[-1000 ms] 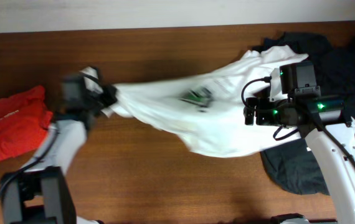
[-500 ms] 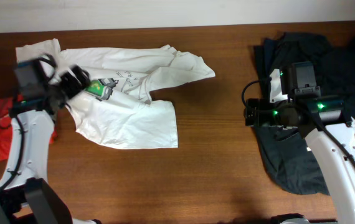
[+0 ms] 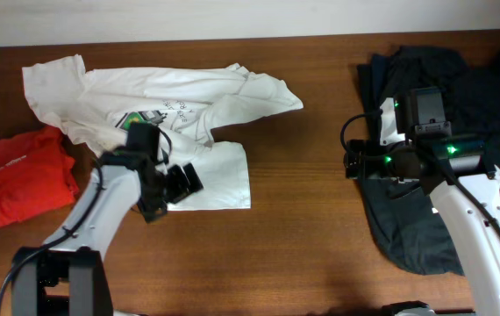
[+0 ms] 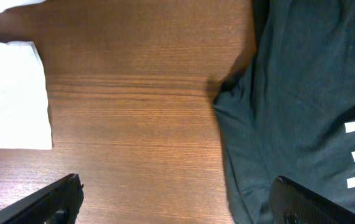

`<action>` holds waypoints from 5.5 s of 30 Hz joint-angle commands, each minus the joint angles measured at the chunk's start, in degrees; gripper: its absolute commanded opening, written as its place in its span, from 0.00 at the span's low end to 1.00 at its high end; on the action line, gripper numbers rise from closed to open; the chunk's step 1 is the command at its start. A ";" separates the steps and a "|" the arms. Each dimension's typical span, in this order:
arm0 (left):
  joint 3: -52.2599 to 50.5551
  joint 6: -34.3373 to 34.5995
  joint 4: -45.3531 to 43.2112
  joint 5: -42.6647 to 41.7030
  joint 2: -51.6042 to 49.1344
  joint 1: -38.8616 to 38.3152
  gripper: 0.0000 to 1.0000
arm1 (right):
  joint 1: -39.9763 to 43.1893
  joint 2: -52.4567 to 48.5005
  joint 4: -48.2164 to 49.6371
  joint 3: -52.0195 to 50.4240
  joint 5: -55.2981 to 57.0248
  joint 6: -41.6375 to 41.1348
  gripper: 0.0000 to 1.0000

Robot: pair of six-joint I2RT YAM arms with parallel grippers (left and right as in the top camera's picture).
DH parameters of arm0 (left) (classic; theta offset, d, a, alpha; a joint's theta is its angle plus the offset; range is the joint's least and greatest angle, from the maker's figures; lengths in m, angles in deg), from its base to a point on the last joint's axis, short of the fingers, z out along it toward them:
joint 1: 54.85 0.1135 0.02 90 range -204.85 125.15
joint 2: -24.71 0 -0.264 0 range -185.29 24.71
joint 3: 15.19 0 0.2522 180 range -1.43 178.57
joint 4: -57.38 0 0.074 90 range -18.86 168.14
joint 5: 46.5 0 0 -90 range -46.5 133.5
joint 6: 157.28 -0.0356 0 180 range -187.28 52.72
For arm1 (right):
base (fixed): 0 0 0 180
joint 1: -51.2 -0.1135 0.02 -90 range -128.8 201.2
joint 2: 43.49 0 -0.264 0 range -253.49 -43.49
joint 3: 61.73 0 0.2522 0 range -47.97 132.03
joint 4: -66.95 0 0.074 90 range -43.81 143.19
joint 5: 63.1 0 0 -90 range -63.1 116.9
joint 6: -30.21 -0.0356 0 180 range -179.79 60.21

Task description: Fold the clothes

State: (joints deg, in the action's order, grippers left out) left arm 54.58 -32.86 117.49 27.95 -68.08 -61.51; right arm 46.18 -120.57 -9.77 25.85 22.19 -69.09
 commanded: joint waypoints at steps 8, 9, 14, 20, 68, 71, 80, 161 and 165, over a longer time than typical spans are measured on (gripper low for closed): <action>-13.79 9.94 -25.11 2.54 -0.09 -6.64 0.99 | 0.33 0.11 -0.15 0.63 0.92 -0.66 0.99; -14.29 10.01 -27.17 3.72 -0.09 -6.84 0.99 | 0.33 0.11 -0.13 0.63 0.92 -0.66 0.99; -14.73 12.96 -31.93 8.20 -0.13 -6.86 0.98 | 0.33 0.11 -0.15 0.63 0.92 -0.66 0.99; -14.73 12.94 -38.99 8.83 -1.11 -6.86 0.92 | 0.33 0.11 -0.33 0.63 0.92 -0.66 0.99; -10.29 -10.12 9.03 14.10 37.18 25.94 0.00 | -6.60 -29.05 25.31 0.61 -14.14 -12.66 0.95; -10.29 -10.12 8.98 14.10 35.63 25.94 0.00 | -6.60 -32.98 31.23 0.61 -14.25 -12.92 0.87; -10.29 -10.10 7.48 13.90 35.15 25.94 0.00 | -6.60 -39.08 45.00 0.61 -13.09 -12.90 0.77; 65.66 -26.69 -17.16 3.26 -8.63 20.70 0.01 | 3.80 -23.74 33.59 44.04 -10.27 -6.23 0.04; 69.90 -26.14 -22.56 3.28 -8.22 20.68 0.00 | 3.82 -22.88 35.89 48.33 -9.60 -6.14 0.04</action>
State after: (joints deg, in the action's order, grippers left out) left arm 119.74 -58.70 97.92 31.25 -78.35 -40.99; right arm 49.99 -146.03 25.47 69.70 12.16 -74.62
